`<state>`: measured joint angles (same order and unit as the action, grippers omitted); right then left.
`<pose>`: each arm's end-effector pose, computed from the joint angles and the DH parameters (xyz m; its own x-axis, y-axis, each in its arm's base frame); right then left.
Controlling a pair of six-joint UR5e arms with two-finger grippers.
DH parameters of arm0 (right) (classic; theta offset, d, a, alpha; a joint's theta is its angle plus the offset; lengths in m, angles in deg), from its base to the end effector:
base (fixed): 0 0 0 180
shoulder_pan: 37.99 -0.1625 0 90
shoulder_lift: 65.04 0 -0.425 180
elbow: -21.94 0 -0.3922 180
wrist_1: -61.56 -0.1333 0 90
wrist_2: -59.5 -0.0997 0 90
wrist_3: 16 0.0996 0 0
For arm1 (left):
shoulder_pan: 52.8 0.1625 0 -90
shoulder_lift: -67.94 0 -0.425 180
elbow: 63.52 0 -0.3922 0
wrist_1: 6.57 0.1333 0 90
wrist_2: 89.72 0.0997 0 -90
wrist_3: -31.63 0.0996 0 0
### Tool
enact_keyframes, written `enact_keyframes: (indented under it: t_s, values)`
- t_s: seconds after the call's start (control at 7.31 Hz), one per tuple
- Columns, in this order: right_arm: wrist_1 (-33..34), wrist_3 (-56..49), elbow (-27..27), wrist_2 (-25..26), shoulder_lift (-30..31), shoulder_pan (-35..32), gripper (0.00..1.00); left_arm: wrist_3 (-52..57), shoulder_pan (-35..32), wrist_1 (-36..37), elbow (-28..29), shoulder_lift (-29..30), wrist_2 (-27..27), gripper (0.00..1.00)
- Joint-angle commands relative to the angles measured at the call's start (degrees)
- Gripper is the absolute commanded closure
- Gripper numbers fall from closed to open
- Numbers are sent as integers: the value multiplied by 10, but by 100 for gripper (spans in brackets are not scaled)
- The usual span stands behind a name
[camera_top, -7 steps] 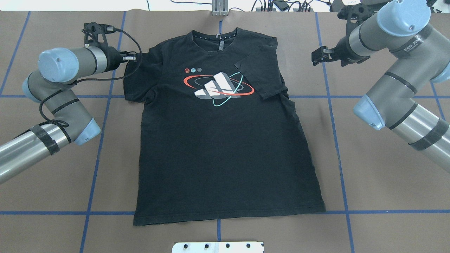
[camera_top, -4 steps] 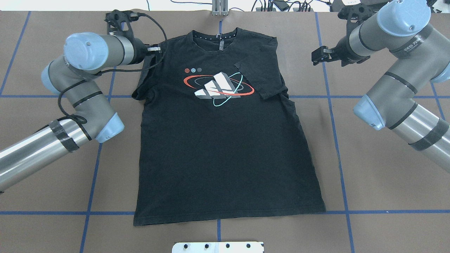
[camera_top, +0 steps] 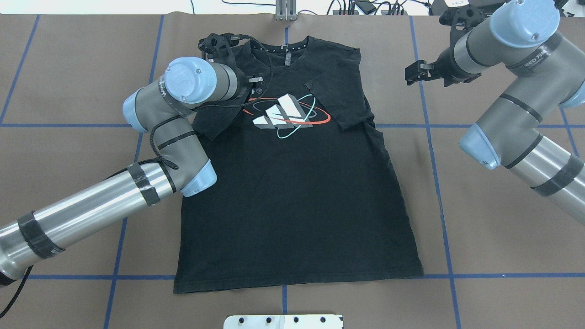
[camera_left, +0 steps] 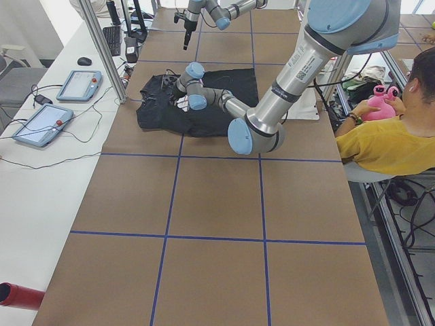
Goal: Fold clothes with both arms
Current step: 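Fold the sleeve nearest the left gripper inward across the shirt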
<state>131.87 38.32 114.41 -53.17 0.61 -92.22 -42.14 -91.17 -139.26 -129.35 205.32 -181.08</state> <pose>-0.3091 -0.5914 0.3637 0.6681 0.0067 0.7440 -0.2407 0.9481 0.2077 0.5497 -0.6022 0.2454 0.4761 -0.0205 -0.8792 0.4900 0.8363 0.2458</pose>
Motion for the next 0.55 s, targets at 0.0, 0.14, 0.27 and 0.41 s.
enact_keyframes:
  t_s: [0.0, 0.14, 0.27, 0.41]
  values:
    - [0, 0, -3, 0, 0, 1, 0, -2, 5, -1, 20, 14, 3, 100]
    - [0, -1, -4, 0, -1, 1, 0, -4, 2, -5, 22, 13, 3, 84]
    - [0, 0, -3, 0, -1, 1, 0, -2, 2, -6, 18, 13, 3, 1]
    - [0, 0, 0, -1, -1, 1, 0, 1, 0, -5, 8, 9, 4, 0]
